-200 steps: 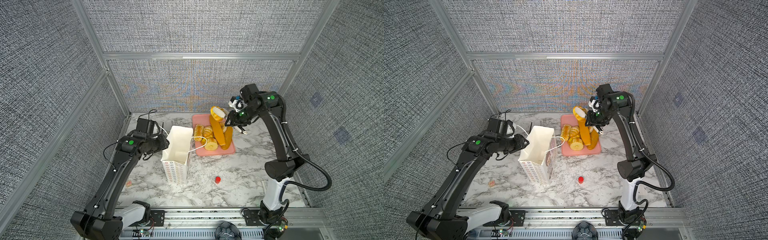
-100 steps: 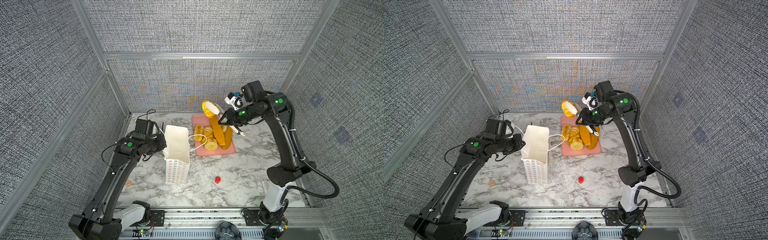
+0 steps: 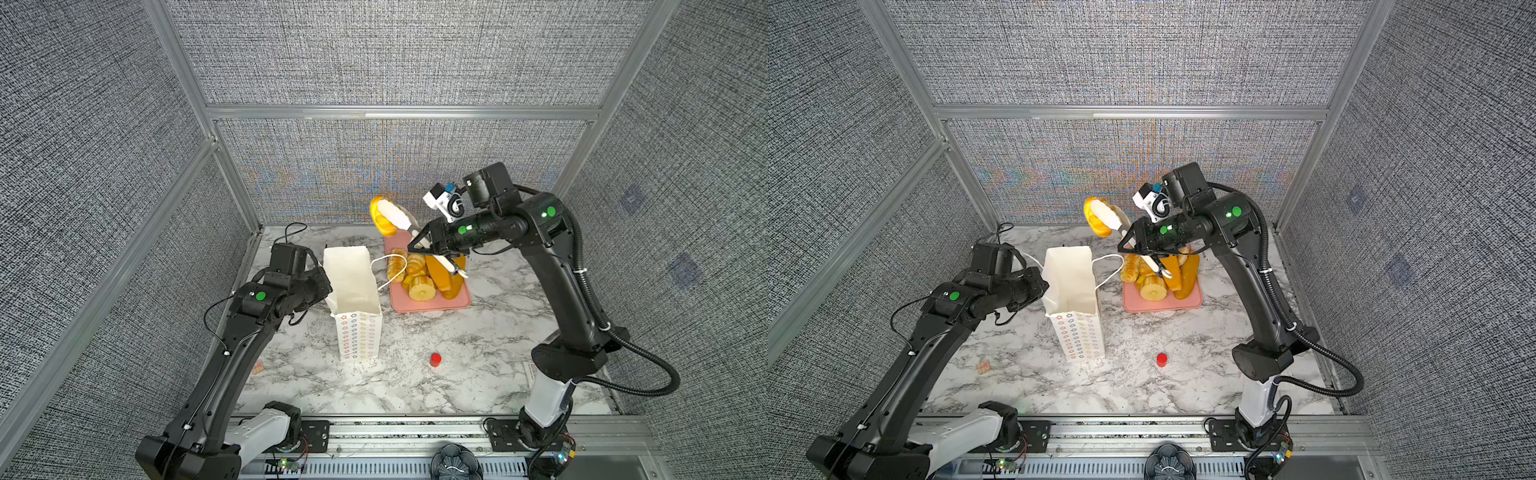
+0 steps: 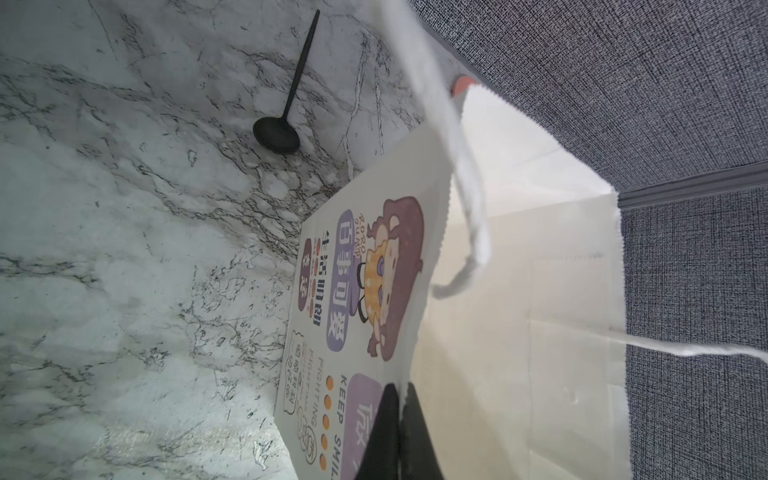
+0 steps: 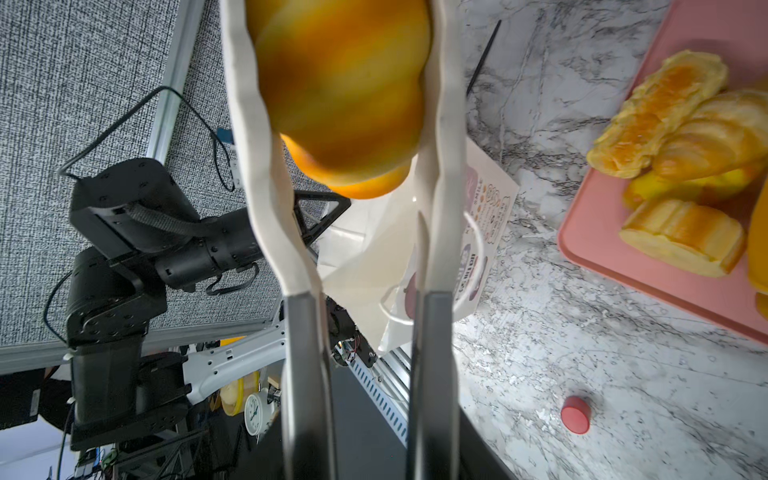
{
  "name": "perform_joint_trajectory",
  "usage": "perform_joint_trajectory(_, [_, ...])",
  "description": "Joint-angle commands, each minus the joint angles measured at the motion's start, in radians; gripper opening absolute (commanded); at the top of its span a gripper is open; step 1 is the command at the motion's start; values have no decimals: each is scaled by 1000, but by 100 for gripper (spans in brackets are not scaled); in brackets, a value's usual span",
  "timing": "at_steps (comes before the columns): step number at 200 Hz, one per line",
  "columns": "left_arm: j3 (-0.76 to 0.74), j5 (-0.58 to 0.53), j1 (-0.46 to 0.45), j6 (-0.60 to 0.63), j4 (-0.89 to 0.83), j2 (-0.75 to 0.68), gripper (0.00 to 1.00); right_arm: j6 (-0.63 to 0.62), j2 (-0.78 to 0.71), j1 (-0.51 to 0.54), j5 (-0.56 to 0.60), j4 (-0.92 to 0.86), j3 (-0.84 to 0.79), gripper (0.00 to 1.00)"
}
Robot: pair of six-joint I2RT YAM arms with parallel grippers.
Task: Place the fake bread into the paper bag
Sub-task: 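Lift the bun with the tongs and carry it over the bag opening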
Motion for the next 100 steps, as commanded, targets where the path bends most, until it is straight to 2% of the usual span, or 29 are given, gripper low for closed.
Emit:
perform_joint_trajectory(1, [14,-16,1,-11,34,10,0,15,2,35,-3,28,11,41])
perform_joint_trajectory(49, [19,-15,1,-13,47,28,0,8,10,133,101,6,-38,41])
perform_joint_trajectory(100, [14,-10,1,-11,55,33,0,-8,6,179,191,-6,-125,41])
